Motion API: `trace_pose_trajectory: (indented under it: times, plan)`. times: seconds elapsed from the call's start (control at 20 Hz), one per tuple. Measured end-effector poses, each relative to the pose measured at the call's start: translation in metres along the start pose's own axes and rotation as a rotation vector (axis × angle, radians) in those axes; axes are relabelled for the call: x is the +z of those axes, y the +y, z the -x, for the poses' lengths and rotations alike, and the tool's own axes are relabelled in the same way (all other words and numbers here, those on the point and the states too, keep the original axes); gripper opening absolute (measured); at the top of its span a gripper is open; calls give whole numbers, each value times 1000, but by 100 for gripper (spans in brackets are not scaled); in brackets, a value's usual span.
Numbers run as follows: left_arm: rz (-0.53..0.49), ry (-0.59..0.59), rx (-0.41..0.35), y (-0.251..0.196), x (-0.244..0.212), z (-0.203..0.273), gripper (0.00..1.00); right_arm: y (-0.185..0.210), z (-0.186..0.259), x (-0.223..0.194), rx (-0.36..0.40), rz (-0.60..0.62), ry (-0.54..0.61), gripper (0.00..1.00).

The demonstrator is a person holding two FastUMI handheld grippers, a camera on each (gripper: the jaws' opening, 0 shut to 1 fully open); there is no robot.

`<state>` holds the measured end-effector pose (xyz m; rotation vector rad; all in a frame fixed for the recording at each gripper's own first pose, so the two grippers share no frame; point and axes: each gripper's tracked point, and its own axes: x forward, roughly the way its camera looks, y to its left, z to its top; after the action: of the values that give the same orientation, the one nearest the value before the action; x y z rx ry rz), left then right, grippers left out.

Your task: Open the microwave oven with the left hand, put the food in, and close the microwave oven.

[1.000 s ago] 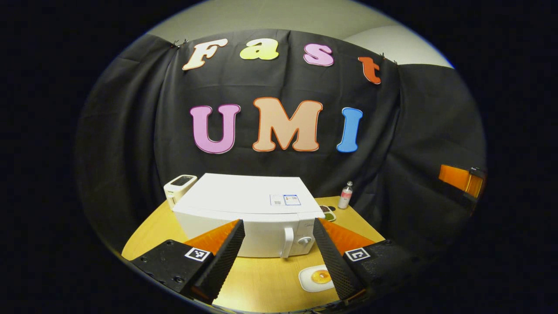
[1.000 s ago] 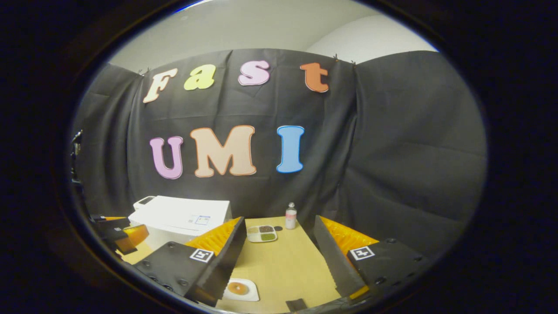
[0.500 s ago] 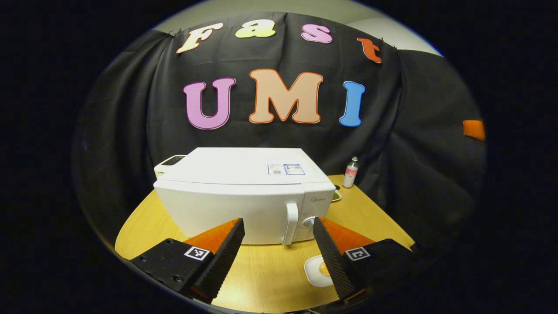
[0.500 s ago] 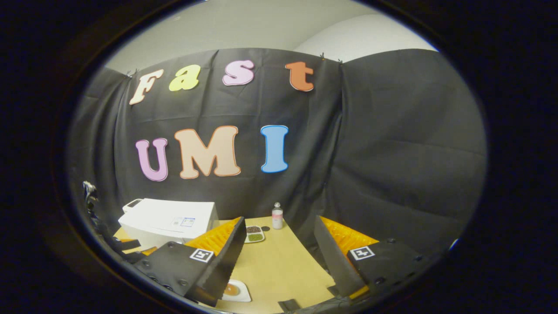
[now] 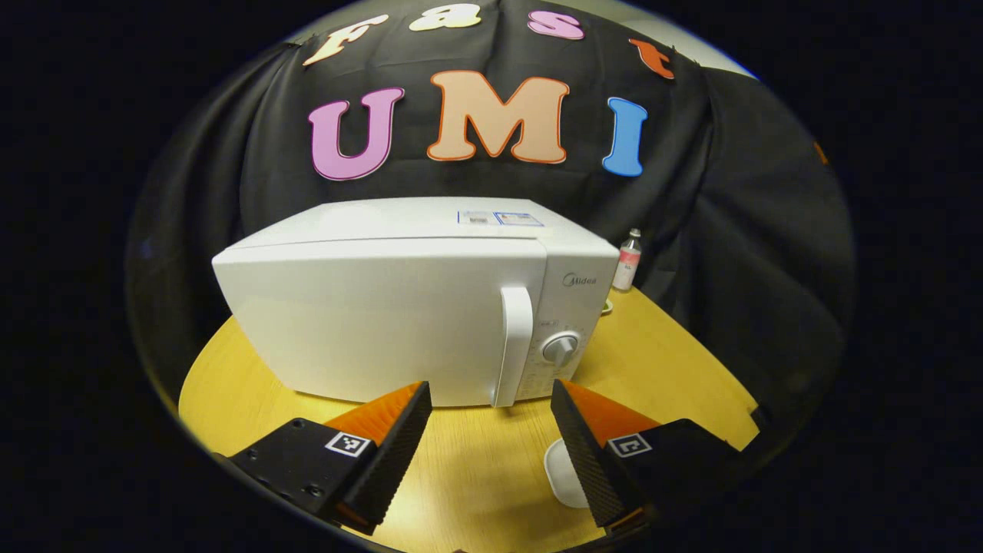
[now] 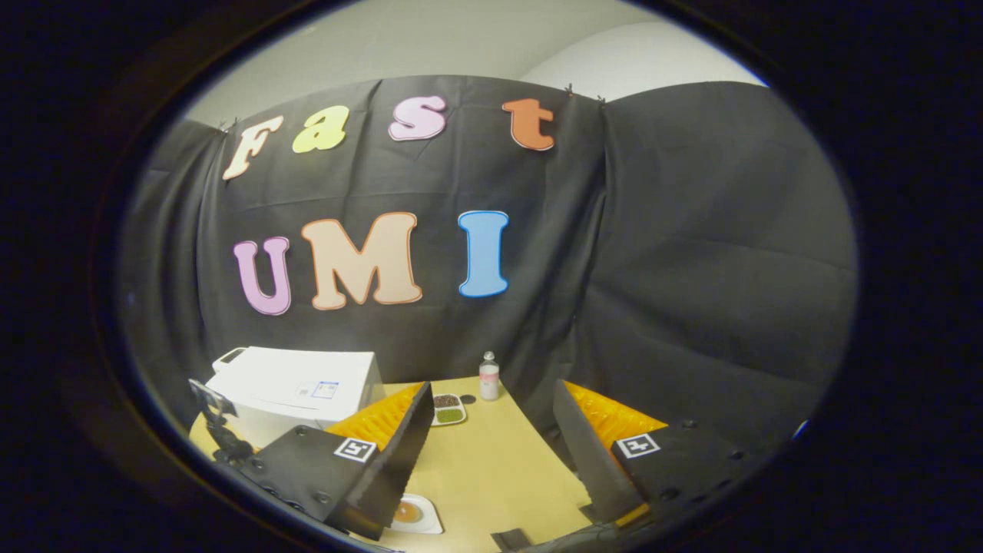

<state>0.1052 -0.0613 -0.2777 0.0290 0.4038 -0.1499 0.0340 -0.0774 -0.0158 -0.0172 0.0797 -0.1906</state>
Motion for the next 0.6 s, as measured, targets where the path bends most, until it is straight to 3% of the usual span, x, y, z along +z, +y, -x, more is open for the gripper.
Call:
trace_pose_trajectory:
  times: [0.4, 0.6]
  plan:
    - [36, 72, 1, -2, -22, -65, 83, 14, -8, -23, 13, 43, 68, 92]
    - [45, 107, -12, -2, -32, -78, 61, 22, -14, -28, 24, 35, 88, 97]
